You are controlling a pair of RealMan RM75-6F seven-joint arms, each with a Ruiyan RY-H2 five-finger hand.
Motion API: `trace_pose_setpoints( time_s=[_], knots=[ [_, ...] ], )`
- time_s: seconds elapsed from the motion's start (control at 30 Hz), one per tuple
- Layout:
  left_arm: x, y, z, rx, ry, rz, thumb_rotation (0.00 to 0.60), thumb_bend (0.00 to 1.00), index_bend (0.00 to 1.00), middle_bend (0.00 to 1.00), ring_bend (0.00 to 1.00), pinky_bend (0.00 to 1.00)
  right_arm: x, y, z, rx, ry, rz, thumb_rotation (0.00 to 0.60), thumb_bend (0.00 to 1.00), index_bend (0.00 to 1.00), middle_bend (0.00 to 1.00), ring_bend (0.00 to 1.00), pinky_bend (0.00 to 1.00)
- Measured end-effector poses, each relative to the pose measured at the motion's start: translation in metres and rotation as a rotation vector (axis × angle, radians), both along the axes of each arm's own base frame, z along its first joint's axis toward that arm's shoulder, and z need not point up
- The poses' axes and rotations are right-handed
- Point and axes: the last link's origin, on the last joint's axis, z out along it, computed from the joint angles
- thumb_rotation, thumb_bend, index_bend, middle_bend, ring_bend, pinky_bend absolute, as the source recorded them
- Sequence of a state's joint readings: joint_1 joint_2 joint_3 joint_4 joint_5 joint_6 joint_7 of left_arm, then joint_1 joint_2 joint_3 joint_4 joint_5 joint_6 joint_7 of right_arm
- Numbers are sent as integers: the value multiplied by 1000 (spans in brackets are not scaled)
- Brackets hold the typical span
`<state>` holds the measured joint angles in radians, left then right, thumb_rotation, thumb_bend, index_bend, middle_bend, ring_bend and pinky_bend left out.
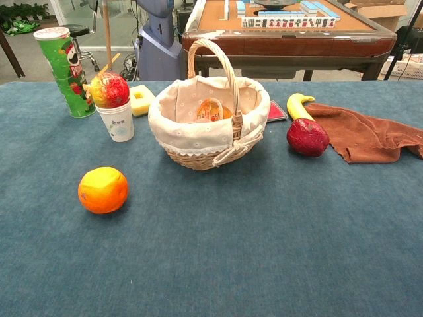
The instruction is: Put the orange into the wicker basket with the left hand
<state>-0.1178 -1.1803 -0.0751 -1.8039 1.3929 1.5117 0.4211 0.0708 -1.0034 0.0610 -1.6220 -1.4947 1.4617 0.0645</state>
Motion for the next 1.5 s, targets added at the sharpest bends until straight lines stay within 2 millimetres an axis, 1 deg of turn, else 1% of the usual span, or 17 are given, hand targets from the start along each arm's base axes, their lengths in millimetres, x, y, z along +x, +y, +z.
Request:
trace_pose_setpoints(
  time_s=[0.27,0.47,0.57,0.77,0.9,1.13,1.3,1.5],
  knots=[
    [0,0,1,1,-2,-5,600,188,138,0,19,221,2,0,3,-9,6,7,600,294,350,321,329,403],
    [3,3,1,-8,-10,-51,600,188,156,0,21,221,4,0,7,-23,12,13,600,294,350,321,329,403],
    [6,5,-1,-47,-5,-100,600,188,164,0,21,221,5,0,8,-25,17,17,600,294,350,321,329,403],
    [15,15,-10,-188,-12,-231,600,188,185,0,44,221,7,0,10,-30,20,24,600,294,350,321,329,403],
    [22,26,-21,-305,-8,-307,600,188,186,0,44,221,8,0,11,-32,21,26,600,294,350,321,329,403],
    [33,44,-44,-480,15,-372,600,188,185,0,44,220,8,0,8,-25,19,25,600,294,350,321,329,403],
    [45,59,-66,-548,32,-418,600,188,185,0,44,221,7,0,8,-27,22,18,600,294,350,321,329,403],
    [55,73,-87,-592,62,-428,600,188,182,0,44,221,6,0,8,-28,22,16,600,294,350,321,329,403]
  ],
)
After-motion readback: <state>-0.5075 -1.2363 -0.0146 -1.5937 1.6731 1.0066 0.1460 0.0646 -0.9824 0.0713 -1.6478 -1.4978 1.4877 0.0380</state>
